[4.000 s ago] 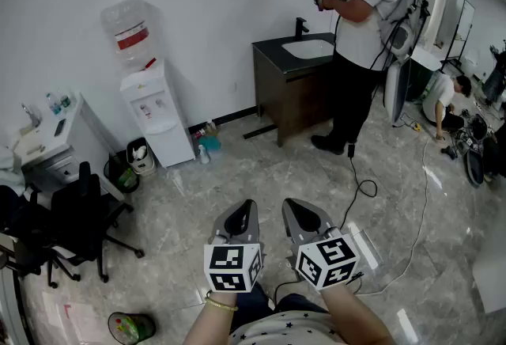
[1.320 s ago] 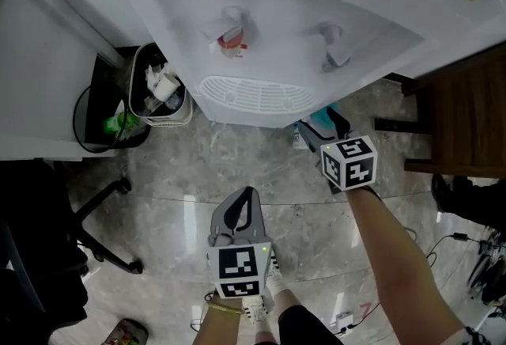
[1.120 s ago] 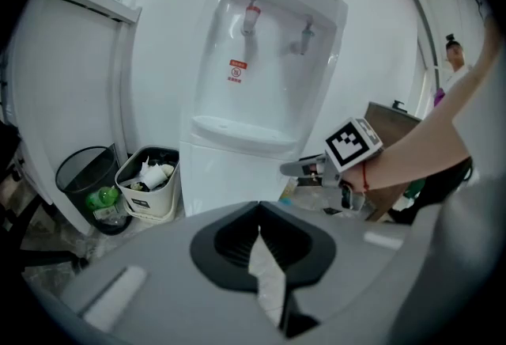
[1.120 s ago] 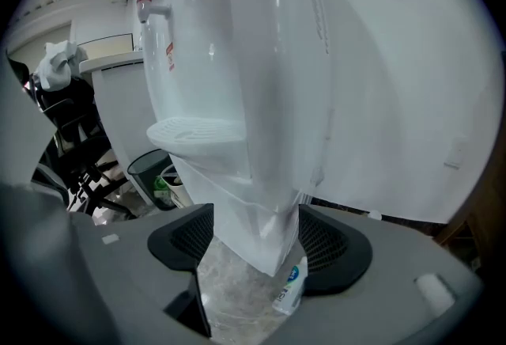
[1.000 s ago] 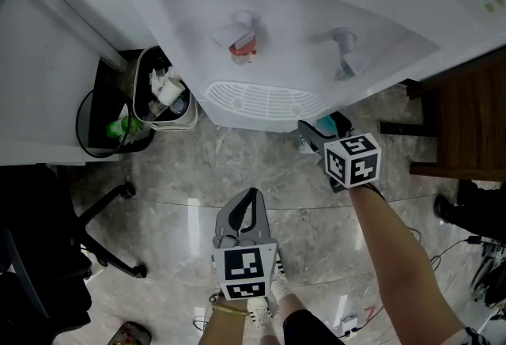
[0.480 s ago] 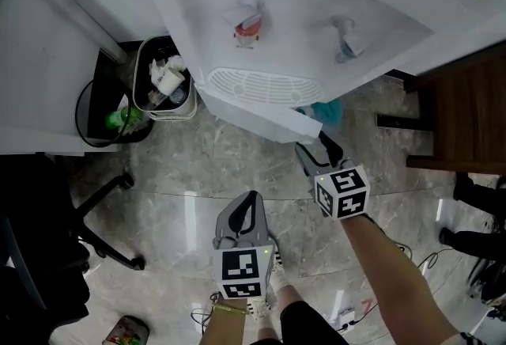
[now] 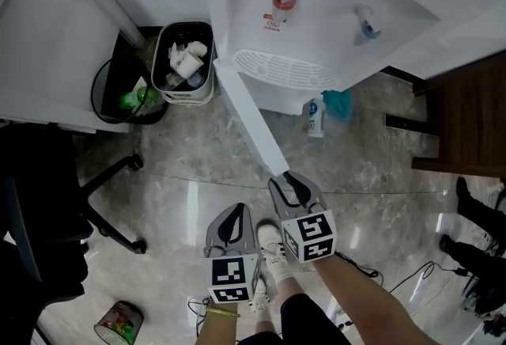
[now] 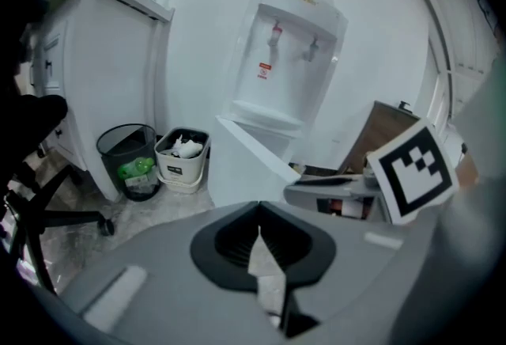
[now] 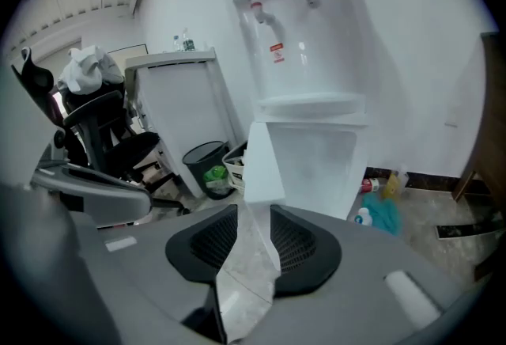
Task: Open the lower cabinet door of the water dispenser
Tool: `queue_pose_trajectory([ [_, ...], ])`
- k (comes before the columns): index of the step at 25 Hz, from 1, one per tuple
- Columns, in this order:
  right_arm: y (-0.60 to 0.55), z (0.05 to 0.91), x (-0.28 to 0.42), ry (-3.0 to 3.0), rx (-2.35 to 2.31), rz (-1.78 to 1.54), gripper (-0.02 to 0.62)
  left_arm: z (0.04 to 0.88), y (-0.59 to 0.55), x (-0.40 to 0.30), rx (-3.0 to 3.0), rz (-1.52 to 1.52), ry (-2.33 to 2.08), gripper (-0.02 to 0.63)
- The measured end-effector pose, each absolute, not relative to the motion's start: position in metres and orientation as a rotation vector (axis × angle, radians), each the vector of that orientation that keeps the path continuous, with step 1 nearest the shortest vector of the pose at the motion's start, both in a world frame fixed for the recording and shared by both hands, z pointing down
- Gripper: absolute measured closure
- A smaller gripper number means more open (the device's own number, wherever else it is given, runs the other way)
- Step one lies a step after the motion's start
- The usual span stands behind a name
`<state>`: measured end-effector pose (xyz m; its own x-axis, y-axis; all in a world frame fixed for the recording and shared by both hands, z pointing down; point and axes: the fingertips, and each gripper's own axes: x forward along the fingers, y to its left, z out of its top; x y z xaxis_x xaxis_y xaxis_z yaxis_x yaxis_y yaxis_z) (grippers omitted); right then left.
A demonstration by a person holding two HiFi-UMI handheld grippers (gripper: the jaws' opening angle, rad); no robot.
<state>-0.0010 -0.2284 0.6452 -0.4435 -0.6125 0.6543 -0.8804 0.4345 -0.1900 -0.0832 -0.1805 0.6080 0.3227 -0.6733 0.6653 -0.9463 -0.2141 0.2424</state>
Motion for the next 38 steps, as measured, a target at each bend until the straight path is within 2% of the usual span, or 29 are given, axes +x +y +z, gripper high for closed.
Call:
queue_pose_trajectory([
  [4,-0.21,0.646,-0.047,-2.242,1.135,0.704,0.517,0.61,-0.172,-0.112,1.904,0.541,-1.491,0.6],
  [8,-0.204,0.649,-0.082,-2.257,1.042,0.675,0.598,0.612,-0.168,-0.134,1.853,0.523,-1.543,0.6],
  [17,-0.202,0.644,-0.103,-2.261,1.028,0.682,0.598,0.612,-0.166,-0.15,1.817,0.509,-1.581,0.6],
  [31,-0.167,0.589,-0.051,-2.244,1.16,0.837,0.6,0.583,-0.144,-0.111,1.86,0.536,-1.475,0.6],
  [38,-0.122,0.594,-0.016,-2.138,1.19,0.919,0.598,0.573,-0.12,-0.099,1.812,0.511,-1.439,0.6],
])
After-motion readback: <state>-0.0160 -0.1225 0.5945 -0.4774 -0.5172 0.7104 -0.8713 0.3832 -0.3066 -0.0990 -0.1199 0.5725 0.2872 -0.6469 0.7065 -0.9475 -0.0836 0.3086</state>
